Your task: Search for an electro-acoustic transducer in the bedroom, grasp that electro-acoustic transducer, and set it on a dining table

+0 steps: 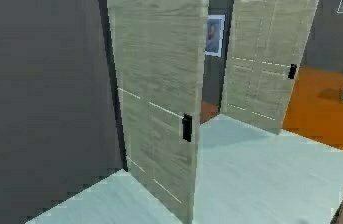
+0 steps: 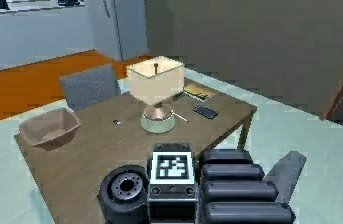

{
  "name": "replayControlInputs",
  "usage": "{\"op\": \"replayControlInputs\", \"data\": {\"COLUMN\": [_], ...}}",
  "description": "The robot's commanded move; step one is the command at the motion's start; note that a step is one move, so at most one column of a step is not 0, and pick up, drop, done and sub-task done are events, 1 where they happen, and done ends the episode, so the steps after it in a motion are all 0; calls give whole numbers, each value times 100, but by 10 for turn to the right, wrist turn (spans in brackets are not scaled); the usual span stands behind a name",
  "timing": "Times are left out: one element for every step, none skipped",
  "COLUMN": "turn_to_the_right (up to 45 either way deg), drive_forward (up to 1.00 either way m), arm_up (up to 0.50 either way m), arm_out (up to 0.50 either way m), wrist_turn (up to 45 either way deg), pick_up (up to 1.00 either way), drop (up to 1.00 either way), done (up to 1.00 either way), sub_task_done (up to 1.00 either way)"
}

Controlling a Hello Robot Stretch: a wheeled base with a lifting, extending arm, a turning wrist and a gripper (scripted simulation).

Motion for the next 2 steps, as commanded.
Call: {"op": "replayControlInputs", "data": {"turn_to_the_right": [450,300], "drive_forward": [0,0], "arm_up": [0,0], "arm_out": [0,0], "wrist_turn": [0,0], "pick_up": [0,0], "drop": [0,0], "done": [0,0], "sub_task_done": [0,0]}}
